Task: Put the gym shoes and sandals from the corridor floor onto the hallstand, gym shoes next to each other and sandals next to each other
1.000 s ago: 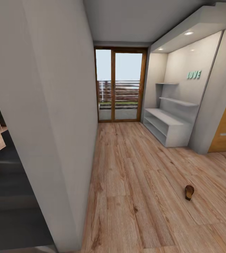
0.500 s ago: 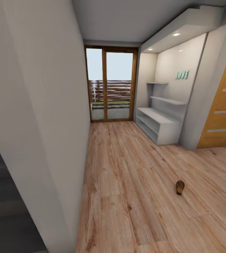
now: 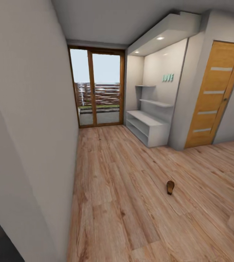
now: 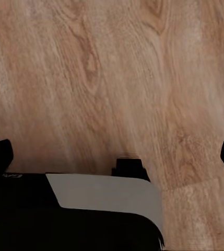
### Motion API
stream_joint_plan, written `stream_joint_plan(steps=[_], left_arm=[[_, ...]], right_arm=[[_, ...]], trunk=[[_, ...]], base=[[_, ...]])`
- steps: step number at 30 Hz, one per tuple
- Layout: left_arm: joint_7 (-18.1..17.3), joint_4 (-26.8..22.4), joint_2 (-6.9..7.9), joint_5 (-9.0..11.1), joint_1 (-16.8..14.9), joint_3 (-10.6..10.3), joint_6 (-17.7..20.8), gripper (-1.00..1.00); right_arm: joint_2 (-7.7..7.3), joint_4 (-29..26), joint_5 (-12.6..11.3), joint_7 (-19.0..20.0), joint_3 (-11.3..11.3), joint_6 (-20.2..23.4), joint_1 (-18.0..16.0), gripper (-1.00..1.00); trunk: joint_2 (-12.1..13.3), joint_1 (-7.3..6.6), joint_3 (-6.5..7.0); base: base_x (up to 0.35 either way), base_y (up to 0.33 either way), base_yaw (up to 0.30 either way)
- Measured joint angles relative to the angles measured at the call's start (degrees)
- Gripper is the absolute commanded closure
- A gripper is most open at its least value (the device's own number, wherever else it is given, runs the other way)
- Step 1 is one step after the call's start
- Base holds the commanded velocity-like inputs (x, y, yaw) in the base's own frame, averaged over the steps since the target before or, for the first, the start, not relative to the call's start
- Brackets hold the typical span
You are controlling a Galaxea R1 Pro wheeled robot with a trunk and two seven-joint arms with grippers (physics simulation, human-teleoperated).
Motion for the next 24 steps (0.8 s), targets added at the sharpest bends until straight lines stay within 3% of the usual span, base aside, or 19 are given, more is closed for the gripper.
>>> stream_joint_plan(steps=[9, 21, 24], left_arm=[[-0.42, -3.04, -0.21, -0.15, -3.55, -0.27, 0.09, -1.00], [-0.67, -4.42, -0.74, -0.14, -9.64, -0.38, 0.08, -1.00], [-0.67, -4.67, -0.60, -0.20, -10.02, -0.44, 0.08, -1.00]], right_arm=[[-1.73, -7.88, -0.04, 0.04, -0.04, 0.01, -0.01, -1.00], [-2.43, -17.19, -0.22, 0.15, -0.19, 0.01, 0.00, -1.00], [-2.49, -17.73, -0.20, 0.21, -2.01, -0.51, 0.00, -1.00]], trunk=[[0.00, 0.00, 0.01], [0.00, 0.00, 0.00], [0.00, 0.00, 0.00]], base=[[0.000, 0.000, -0.280], [0.000, 0.000, -0.292], [0.000, 0.000, -0.300]])
